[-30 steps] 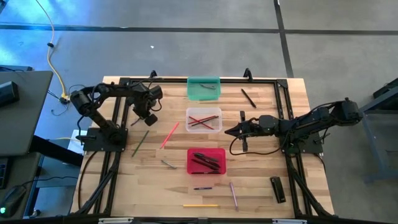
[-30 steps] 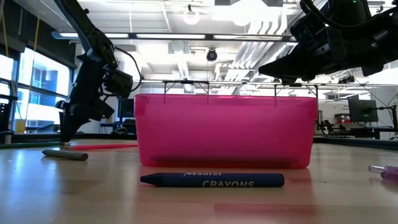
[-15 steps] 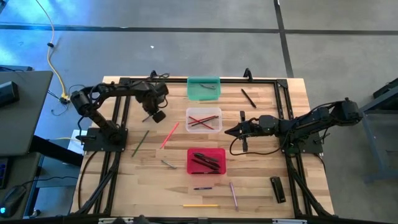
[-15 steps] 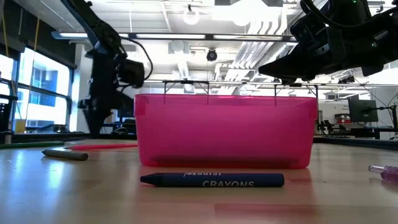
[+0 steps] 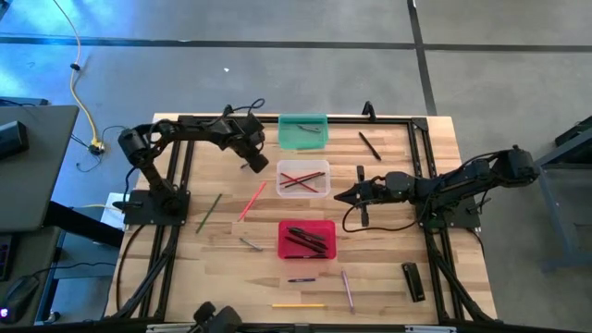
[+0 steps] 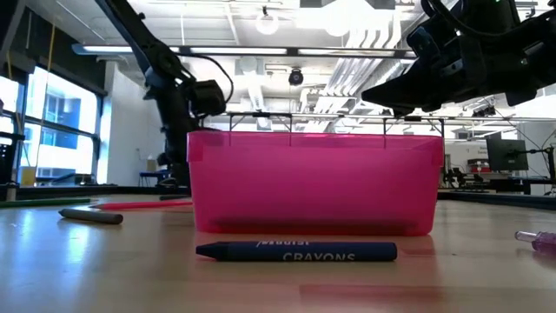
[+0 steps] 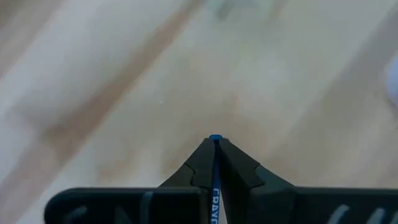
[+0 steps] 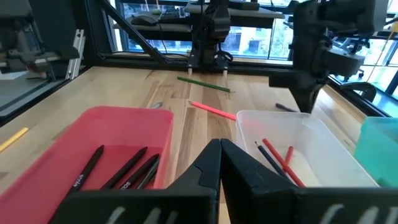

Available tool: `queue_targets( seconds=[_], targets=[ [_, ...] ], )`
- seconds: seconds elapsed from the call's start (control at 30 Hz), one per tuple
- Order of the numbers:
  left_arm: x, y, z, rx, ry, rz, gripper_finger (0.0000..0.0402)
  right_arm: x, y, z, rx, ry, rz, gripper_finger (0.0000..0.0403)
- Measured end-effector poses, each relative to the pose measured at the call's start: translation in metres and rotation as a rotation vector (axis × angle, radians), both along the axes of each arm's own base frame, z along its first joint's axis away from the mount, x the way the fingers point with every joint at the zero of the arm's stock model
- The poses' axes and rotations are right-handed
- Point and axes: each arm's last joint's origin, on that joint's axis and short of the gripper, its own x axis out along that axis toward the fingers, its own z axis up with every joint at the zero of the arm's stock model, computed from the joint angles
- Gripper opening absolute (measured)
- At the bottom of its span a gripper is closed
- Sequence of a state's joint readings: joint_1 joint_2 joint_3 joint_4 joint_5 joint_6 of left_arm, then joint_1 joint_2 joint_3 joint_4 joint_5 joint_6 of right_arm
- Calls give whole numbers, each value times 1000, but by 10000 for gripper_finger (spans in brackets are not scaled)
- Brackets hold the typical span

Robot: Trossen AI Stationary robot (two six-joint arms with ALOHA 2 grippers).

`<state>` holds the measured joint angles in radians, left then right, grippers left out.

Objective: Sort crayons/erasers/pens/pencils in bins
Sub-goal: Put the top blue crayon into the green bin

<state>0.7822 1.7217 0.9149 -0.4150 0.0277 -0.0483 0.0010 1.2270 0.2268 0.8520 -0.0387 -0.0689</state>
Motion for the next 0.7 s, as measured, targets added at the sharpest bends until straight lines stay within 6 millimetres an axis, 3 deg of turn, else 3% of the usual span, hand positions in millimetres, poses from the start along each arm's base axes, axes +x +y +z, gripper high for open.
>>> queue_targets(
  seconds=[0.23,0.43,0.7],
  targets=[
    [9,10,-9,37,-16,0,9,0,0,0,0,-5,0,0],
    [6,8,-6,37,1,-29,39,0,0,0,0,-4,0,0],
    [-1,11,34,78,11,-68,96,0,0,0,0,-4,0,0]
  ],
)
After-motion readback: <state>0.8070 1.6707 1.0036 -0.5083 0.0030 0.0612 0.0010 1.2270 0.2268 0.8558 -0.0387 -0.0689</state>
